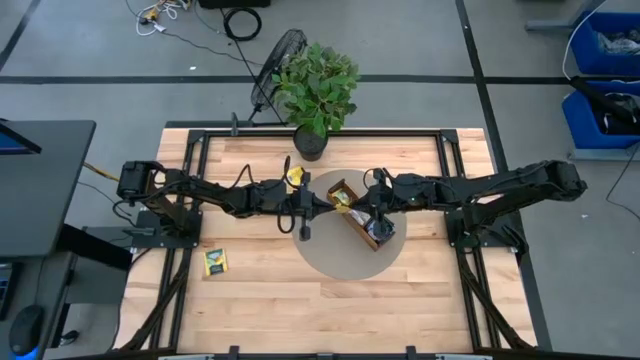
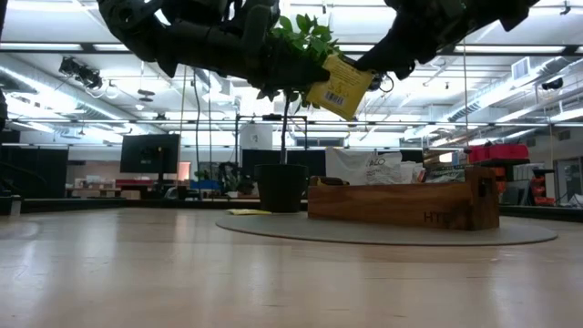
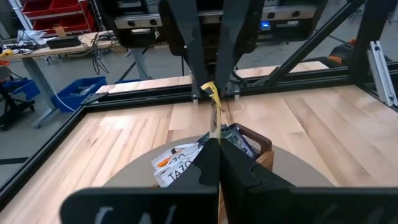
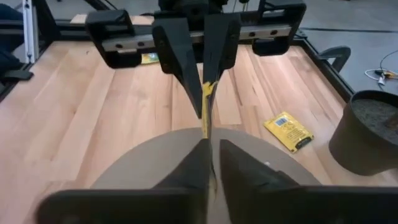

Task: Pick & Place Tea
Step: Put the yellow tea bag into the left section of the wooden organizer

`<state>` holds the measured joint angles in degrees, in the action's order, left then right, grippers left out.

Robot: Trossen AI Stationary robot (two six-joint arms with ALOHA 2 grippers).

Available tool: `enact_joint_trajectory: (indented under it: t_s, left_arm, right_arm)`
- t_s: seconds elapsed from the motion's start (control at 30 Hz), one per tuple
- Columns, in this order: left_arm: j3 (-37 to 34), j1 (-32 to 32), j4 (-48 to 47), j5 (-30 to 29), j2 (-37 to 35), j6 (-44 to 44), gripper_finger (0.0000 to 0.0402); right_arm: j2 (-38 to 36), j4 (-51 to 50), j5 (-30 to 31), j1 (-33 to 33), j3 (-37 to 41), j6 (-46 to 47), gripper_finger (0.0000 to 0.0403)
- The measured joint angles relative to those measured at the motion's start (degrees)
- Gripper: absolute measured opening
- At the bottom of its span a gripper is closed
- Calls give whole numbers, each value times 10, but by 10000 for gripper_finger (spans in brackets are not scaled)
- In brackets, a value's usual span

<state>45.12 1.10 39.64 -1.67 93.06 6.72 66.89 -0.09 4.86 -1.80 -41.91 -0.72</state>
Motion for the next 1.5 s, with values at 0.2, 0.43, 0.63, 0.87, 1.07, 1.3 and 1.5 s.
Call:
enact_joint_trajectory:
  t_s: [0.2,0.43,0.63,0.87,1.07,1.3,1.5]
  left_arm:
    - [0,0,0,0,0,-1,2]
    - [0,5,2,-20,0,-68,9]
    - [1,30,-53,-35,0,-91,42]
    - [1,41,-77,-35,0,-104,59]
    - [1,44,-87,-36,-2,-88,60]
    - [0,44,-128,-54,-33,-67,60]
    - [0,44,-181,-62,-65,-56,60]
  right_arm:
    - [0,-11,-9,0,0,0,7]
    - [0,-12,6,0,0,21,3]
    - [-4,-46,52,0,0,65,1]
    - [-11,-68,73,-1,0,112,1]
    - [-11,-80,116,1,0,140,0]
    - [7,-111,148,5,-5,205,0]
    - [74,-175,203,5,-67,244,0]
